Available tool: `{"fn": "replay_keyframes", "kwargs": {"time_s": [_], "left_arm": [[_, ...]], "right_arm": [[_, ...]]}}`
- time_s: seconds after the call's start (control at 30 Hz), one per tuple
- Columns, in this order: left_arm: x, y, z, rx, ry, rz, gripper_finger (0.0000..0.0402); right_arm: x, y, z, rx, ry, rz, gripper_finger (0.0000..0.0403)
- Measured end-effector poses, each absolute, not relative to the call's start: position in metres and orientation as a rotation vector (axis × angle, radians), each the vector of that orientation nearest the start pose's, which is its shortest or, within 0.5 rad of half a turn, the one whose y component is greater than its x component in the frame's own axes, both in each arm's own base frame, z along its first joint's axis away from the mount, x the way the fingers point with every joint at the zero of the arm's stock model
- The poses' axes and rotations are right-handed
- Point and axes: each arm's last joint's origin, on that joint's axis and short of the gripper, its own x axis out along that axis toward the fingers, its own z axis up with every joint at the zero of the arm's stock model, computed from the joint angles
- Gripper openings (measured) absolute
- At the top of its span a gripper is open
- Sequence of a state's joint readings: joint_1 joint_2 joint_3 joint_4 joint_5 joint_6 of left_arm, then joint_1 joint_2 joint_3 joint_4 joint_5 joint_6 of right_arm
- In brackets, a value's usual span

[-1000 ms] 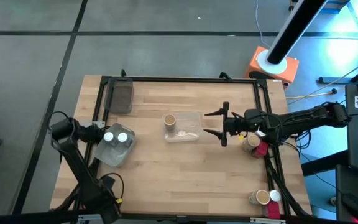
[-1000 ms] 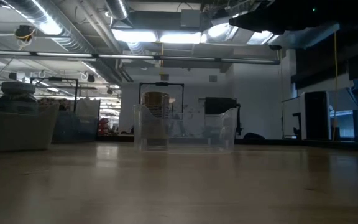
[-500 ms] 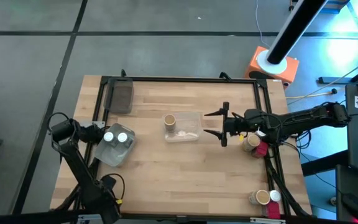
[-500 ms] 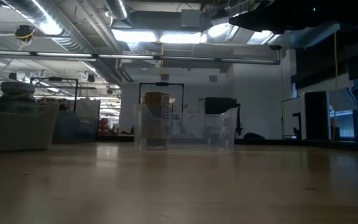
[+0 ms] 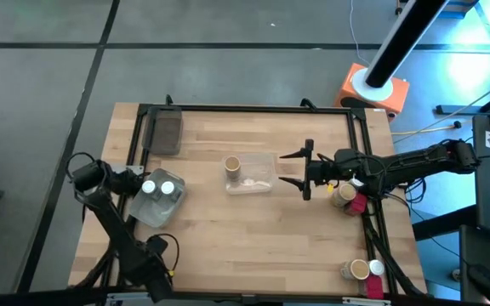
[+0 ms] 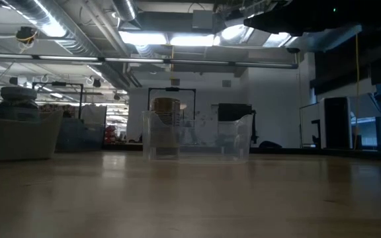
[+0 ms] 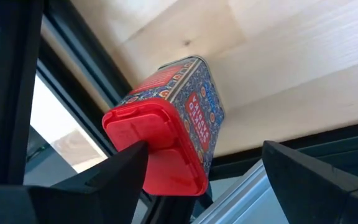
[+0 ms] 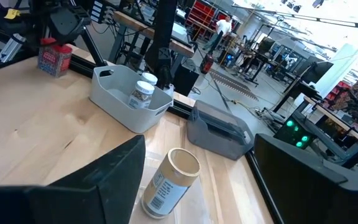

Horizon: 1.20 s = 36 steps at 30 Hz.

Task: Sort spices by type
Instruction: Put the bottom left red seasoning can into the black bin

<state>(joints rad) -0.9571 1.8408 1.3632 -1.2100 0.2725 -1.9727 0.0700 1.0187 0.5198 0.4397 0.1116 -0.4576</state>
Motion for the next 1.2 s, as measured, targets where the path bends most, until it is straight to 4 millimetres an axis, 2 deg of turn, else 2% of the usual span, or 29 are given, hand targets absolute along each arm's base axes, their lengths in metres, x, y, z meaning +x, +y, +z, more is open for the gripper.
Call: {"fn": "replay_keyframes", "kwargs": {"time_s": [0.3, 0.5, 0.8, 1.2], "left_arm": [[0.192, -0.26, 0.207, -0.729, 1.685, 0.89, 0.0303], [0.192, -0.261, 0.225, -0.734, 1.632, 0.968, 0.0303], [0.173, -0.269, 0.234, -0.742, 1.595, 1.1, 0.0303], [0.156, -0.279, 0.233, -0.728, 1.398, 1.091, 0.0303]], "right_arm": [[0.221, 0.012, 0.258, -0.463, 0.068, -0.027, 0.0301], [0.221, 0.012, 0.258, -0.463, 0.068, -0.027, 0.0301], [0.221, 0.012, 0.257, -0.459, 0.078, -0.025, 0.0301], [0.221, 0.012, 0.257, -0.457, 0.08, -0.024, 0.0301]]}}
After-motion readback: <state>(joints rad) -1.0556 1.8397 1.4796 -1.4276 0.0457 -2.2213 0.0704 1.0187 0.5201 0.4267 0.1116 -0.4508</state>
